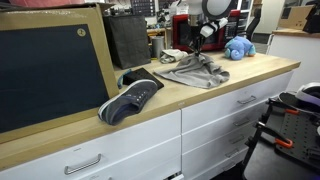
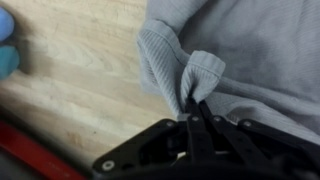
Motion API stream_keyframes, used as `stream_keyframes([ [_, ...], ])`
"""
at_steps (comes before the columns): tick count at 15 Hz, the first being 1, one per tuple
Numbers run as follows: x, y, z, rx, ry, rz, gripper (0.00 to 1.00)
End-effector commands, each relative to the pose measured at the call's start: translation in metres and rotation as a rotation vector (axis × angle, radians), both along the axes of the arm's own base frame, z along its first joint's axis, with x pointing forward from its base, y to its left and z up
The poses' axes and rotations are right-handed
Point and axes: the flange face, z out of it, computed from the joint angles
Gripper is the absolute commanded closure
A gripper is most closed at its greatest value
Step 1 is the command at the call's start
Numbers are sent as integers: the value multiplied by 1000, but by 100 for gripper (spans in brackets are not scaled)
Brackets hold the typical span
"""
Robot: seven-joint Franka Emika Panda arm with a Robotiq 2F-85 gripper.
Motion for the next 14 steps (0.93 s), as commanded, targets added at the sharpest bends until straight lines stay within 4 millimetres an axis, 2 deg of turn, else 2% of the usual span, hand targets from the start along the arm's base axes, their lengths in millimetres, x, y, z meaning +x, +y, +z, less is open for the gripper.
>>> stream_keyframes([
  [1, 34, 2, 11, -69, -80, 117, 99],
  [5, 40, 12, 18, -113, -181, 283, 99],
  [8, 45, 10, 20, -156, -259, 380, 99],
  [10, 53, -1, 18, -192, -288, 412, 99],
  [14, 74, -37, 13, -285, -326, 403, 99],
])
